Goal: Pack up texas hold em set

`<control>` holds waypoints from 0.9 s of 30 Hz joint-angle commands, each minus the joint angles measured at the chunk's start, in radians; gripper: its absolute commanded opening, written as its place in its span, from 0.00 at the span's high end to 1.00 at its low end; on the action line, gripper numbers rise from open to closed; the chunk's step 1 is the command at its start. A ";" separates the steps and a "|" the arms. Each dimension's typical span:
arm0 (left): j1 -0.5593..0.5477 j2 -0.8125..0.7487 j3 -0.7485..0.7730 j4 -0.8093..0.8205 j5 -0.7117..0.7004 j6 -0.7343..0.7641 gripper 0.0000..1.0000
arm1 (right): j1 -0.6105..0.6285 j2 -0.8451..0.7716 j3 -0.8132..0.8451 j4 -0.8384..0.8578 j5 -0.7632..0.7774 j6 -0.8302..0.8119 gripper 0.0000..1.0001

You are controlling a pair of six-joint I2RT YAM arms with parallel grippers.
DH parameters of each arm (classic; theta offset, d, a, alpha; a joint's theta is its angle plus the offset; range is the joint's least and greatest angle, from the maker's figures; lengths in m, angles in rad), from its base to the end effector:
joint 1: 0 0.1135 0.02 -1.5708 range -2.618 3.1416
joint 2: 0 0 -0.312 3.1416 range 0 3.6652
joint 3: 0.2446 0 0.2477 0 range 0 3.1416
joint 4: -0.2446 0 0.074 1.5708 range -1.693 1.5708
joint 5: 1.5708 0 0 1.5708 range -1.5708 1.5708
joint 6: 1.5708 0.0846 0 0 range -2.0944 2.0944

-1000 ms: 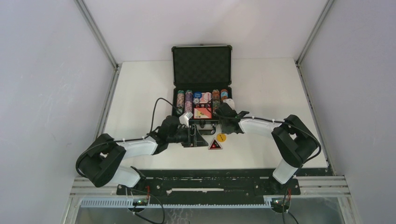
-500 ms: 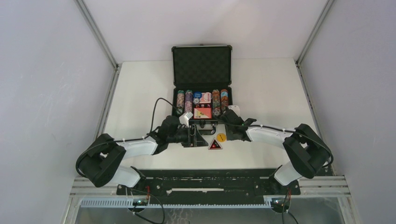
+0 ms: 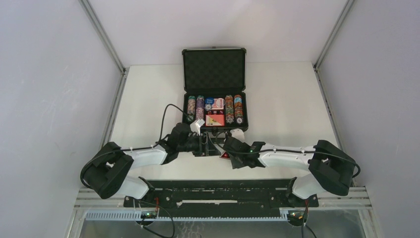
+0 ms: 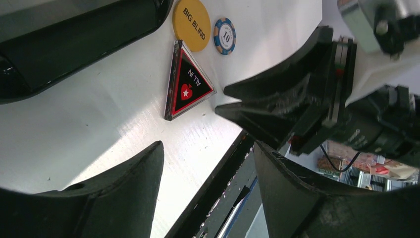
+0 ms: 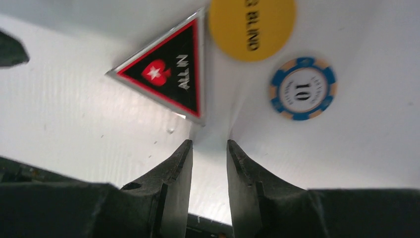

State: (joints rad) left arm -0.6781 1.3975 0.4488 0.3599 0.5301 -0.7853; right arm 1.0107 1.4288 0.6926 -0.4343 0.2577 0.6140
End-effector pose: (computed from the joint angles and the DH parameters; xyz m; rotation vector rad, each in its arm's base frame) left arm 0.1891 -0.2072 0.1788 0.2192 2.4146 -1.3417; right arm 0.1537 0.2045 0.1619 -0.4587 2.6395 0.1557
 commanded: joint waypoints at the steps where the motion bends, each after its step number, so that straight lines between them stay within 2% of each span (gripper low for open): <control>1: -0.003 -0.012 0.043 0.031 0.021 0.009 0.29 | 0.076 -0.022 0.000 -0.011 0.043 0.105 0.62; 5: -0.003 -0.011 0.042 0.031 0.020 0.009 0.29 | 0.050 -0.094 -0.001 -0.036 0.066 0.093 0.62; 9: -0.003 -0.015 0.042 0.032 0.018 0.011 0.29 | -0.059 -0.138 -0.003 -0.045 0.070 0.029 0.63; 12: -0.003 -0.016 0.042 0.031 0.016 0.012 0.29 | -0.154 -0.128 -0.004 -0.027 0.042 -0.039 0.55; 17: -0.003 -0.011 0.042 0.031 0.012 0.015 0.29 | -0.253 -0.057 -0.004 0.027 0.021 -0.088 0.56; 23: -0.003 0.002 0.046 0.028 0.013 0.020 0.29 | -0.264 0.028 -0.003 0.069 -0.016 -0.099 0.57; 27: -0.003 0.011 0.050 0.027 0.016 0.018 0.29 | -0.231 0.046 -0.004 0.074 -0.014 -0.092 0.63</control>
State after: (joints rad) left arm -0.6781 1.4025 0.4488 0.3599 0.5301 -0.7849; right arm 0.7502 1.4425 0.6930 -0.3763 0.2600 0.5369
